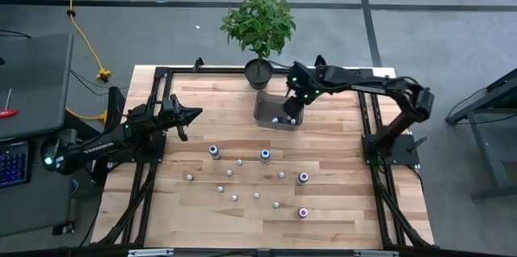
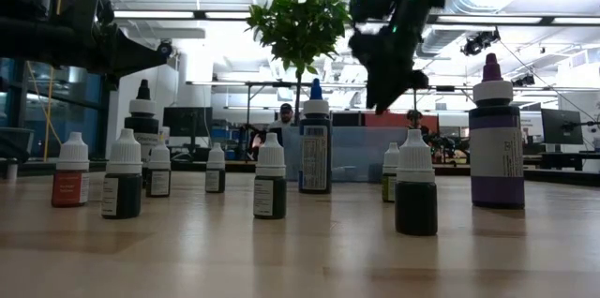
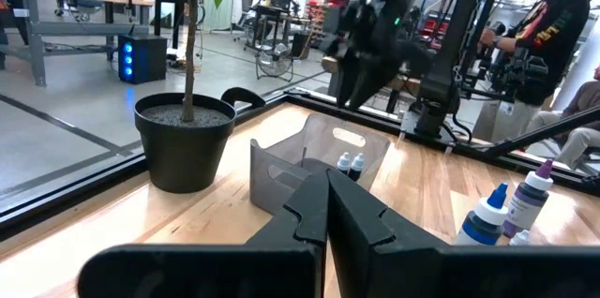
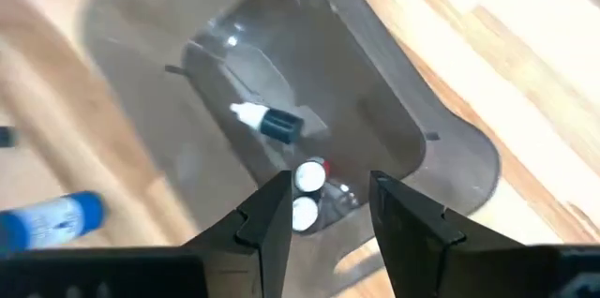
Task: Pick & Place food coloring
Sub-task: Put the small green food coloring bottle into the black bin
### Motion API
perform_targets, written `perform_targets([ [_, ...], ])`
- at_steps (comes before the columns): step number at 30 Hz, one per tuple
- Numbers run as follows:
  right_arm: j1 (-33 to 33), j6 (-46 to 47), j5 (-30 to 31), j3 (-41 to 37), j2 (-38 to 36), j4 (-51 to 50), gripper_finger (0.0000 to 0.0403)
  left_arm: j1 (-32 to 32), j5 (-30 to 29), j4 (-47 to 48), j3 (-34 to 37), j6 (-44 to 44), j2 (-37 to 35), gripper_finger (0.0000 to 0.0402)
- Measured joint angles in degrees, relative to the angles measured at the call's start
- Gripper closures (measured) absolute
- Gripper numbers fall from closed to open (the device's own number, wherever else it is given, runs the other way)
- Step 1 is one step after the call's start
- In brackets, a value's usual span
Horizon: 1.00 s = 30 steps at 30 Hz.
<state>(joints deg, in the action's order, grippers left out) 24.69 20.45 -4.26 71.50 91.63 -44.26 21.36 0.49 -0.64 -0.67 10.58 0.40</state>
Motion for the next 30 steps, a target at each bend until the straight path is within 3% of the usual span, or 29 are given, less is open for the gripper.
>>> perform_targets([
  [6, -2.15, -2.98, -5.11, 0.0, -9.89, -0.25, 0.0269, 0.01, 0.0, 0.02, 0.0, 0.01, 0.01, 0.0401],
  [16, -13.19, -7.39, -4.83, 0.0, -23.53, -0.51, 0.027, -0.01, 0.0, 0.0, 0.0, 0.0, 0.01, 0.0401],
  [23, -22.25, -15.41, -3.89, 0.0, -22.34, -2.55, 0.027, 0.0, 0.0, 0.0, 0.0, 0.0, 0.0, 0.0401],
  [30, -27.65, -10.91, -0.47, 0.0, -15.63, -2.18, 0.0269, 0.0, 0.0, 0.0, 0.0, -0.01, -0.01, 0.0401],
])
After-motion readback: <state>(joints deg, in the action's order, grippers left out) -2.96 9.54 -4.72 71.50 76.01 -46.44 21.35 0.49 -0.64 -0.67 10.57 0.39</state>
